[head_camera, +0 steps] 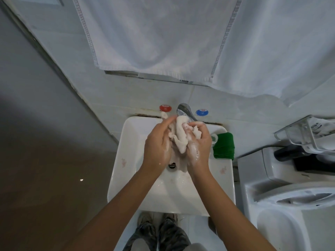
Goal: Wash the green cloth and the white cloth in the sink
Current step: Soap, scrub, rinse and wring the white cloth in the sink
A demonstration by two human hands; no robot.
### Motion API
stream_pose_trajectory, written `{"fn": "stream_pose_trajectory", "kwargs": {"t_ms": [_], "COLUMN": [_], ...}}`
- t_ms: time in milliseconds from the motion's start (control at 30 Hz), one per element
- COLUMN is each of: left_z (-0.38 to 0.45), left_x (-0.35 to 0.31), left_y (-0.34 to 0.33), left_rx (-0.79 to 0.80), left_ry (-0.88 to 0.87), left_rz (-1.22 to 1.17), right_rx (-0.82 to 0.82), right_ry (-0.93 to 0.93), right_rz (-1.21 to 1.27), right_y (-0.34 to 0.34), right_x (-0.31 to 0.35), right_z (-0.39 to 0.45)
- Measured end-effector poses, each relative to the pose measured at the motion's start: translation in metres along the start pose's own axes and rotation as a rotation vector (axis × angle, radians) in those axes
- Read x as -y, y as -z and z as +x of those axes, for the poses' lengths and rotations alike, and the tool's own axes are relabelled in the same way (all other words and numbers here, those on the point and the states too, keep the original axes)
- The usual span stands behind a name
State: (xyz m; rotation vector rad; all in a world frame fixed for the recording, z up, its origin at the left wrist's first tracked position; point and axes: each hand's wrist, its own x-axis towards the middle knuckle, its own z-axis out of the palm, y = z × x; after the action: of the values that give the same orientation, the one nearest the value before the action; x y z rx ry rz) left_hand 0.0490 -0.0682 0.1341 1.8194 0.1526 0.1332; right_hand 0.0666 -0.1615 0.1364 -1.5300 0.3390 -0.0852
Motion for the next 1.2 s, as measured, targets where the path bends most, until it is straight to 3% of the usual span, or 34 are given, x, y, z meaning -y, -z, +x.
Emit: {"fn": "stream_pose_trajectory", "kwargs": {"t_ms": [133,267,333,533,633,767,933,1033,1200], "left_z": [-0.015,-0.007,0.001,-0.016,0.002,0.012,-0.007,0.015,0.013], "left_x": [-0.002,-0.012,-0.004,-0.008,-0.005,0.003,-0.003,0.008,0.006], "left_y": [-0.017,-0.017,-0.011,-0.020,-0.009,-0.003,-0.020,-0.009,-0.002], "left_rx": [0.007,-0.255,-0.310,-0.247,-0.293,-0.280,-0.290,-0.297,-0.287], "left_ry": [0.131,0.117,0.069,-0.012,-0.093,-0.027,0.133,0.068,0.108], "left_rz": [-0.209,0.043,0.126,0.089,0.219,0.192,0.017,0.060,-0.043], "right_rx": [-0.007,0.016,0.009,-0.012,-0.008,0.038,-0.049,0.066,0.256], "right_ry": [-0.076,-0.109,-0.154,-0.097,-0.129,-0.113,-0.112,-0.095,-0.068], "right_rz": [0.114,0.102,0.073,0.005,0.047,-0.037,0.008,-0.066,-0.138], "right_y": [-0.010,-0.024,-0.024,-0.019,-0.026,-0.023,-0.026,-0.024,-0.003], "right_x": [0.002,0.000,0.001,0.013,0.010,0.001,0.006,-0.006,0.001], "right_z": [0.002,-0.020,-0.027,0.010,-0.006,-0.022,0.007,-0.020,-0.013]}}
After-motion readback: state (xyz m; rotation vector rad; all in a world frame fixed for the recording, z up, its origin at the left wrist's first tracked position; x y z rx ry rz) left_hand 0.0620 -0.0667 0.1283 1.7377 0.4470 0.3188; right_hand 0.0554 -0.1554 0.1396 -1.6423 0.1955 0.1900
